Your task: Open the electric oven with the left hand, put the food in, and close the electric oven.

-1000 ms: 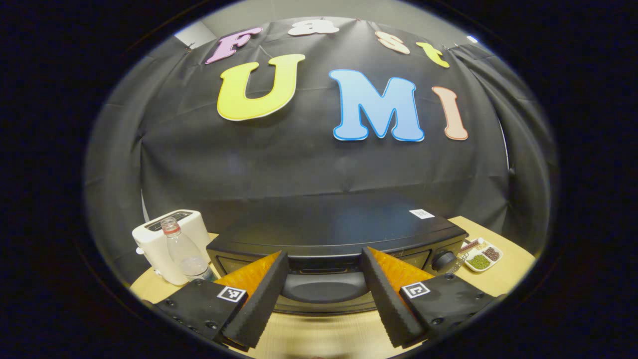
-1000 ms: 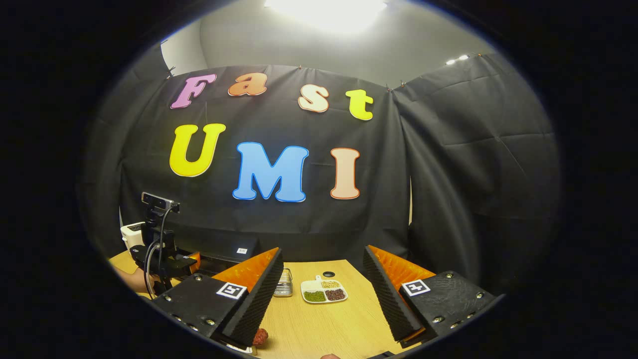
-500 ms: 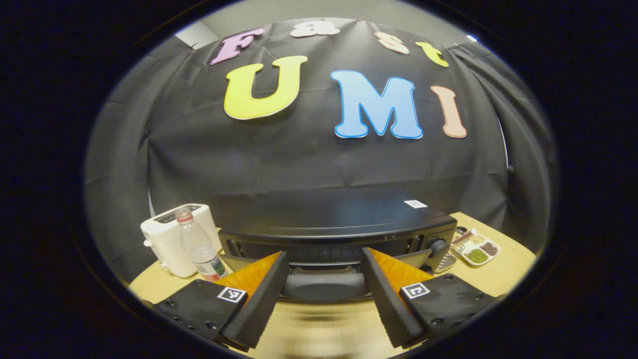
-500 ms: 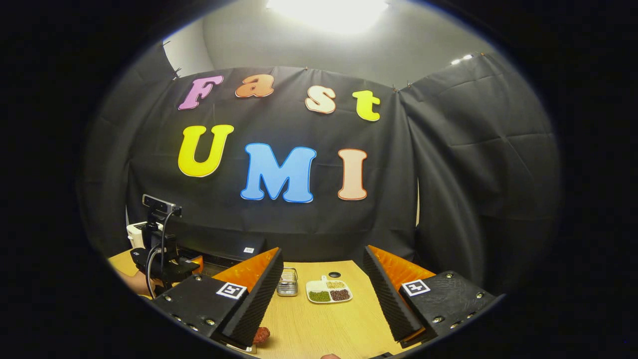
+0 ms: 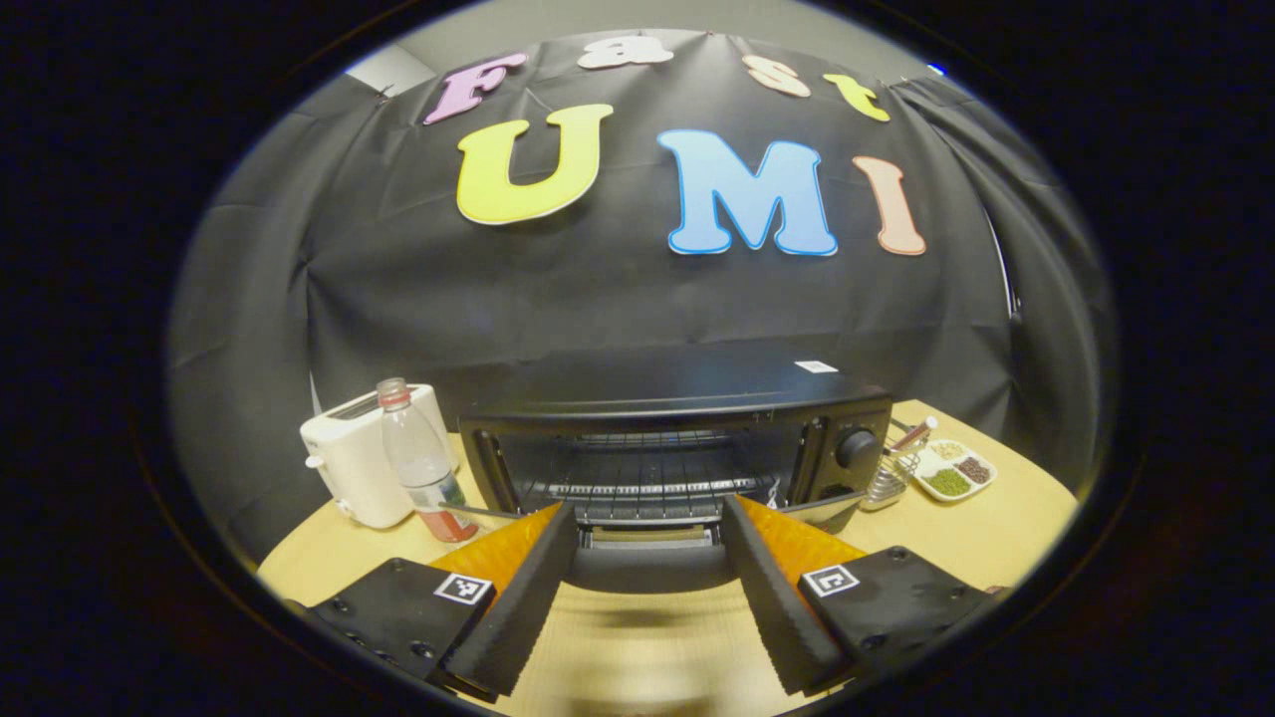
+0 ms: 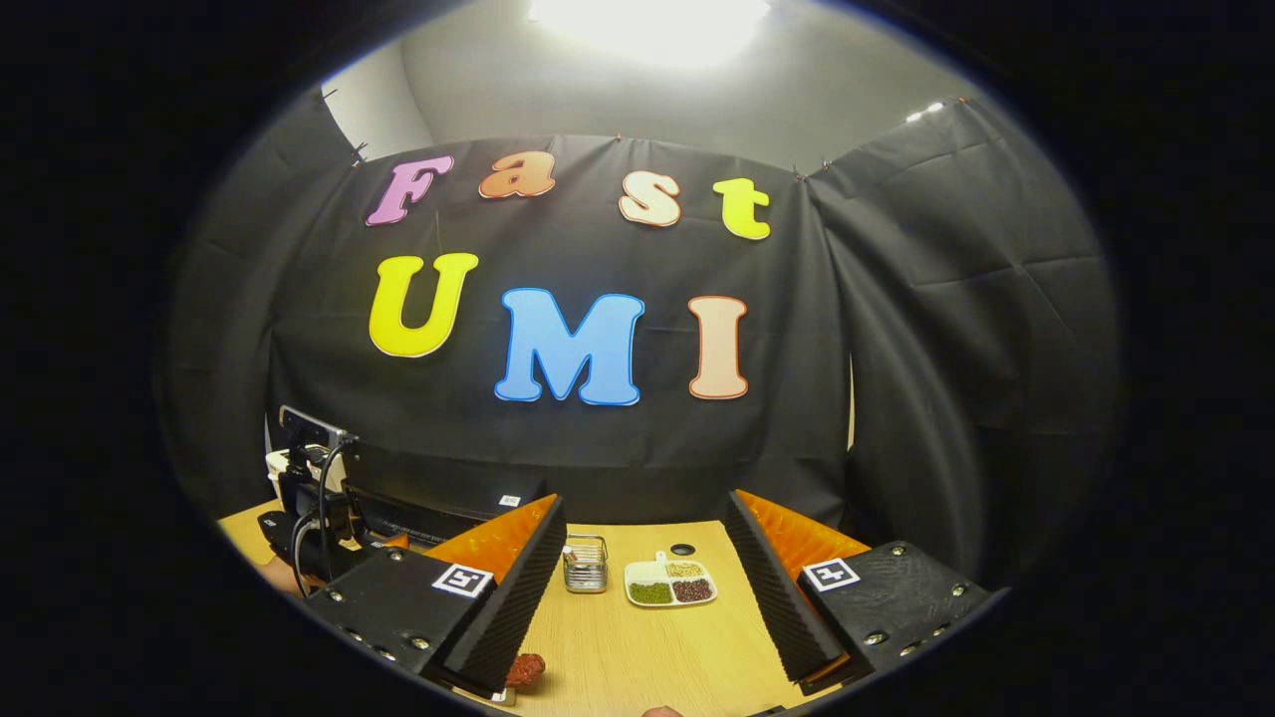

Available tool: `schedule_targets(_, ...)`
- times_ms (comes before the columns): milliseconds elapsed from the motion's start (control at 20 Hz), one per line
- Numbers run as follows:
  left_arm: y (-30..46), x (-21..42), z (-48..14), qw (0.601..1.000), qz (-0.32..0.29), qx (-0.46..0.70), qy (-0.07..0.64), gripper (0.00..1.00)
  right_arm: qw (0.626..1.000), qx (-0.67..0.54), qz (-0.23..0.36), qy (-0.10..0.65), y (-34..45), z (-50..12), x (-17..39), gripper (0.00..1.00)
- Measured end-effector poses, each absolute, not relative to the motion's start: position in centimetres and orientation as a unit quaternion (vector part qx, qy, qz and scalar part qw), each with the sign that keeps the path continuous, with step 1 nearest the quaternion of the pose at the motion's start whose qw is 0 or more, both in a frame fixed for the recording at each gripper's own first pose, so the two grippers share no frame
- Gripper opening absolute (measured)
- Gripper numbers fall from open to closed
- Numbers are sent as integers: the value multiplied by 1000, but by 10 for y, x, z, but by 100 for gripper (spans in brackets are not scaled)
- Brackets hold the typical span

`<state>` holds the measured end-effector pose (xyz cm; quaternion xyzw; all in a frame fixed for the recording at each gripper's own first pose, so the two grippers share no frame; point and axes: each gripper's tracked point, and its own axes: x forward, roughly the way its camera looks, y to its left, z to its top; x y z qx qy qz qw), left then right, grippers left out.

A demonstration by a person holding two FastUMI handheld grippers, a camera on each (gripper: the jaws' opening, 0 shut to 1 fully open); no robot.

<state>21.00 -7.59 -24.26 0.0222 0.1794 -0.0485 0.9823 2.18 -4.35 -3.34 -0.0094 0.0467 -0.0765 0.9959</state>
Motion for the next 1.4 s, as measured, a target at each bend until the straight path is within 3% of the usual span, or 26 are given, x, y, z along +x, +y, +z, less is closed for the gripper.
schedule_targets(750, -73, 159, -289, 971, -40, 11, 237, 98, 996, -5, -53, 76, -46, -57, 15, 98)
schedule_targets(800, -73, 157, -292, 969, -41, 11, 242, 92, 996, -6, -51, 79, -45, -59, 15, 98)
schedule_targets(900, -73, 151, -302, 966, -42, 8, 255, 98, 995, -5, -44, 87, -42, -63, 16, 98)
schedule_targets(950, -73, 148, -307, 964, -42, 6, 261, 91, 995, -5, -40, 90, -40, -63, 15, 98)
schedule_targets(1050, -73, 141, -317, 961, -41, 7, 272, 100, 995, -6, -34, 93, -36, -65, 15, 98)
schedule_targets(1150, -71, 137, -326, 960, -35, 14, 277, 92, 994, -14, -23, 101, -30, -69, 15, 98)
schedule_targets(1200, -71, 135, -328, 959, -35, 12, 280, 98, 994, -20, -18, 105, -28, -70, 15, 98)
schedule_targets(1400, -65, 129, -328, 960, -23, 9, 278, 98, 993, -29, -1, 112, -20, -72, 17, 97)
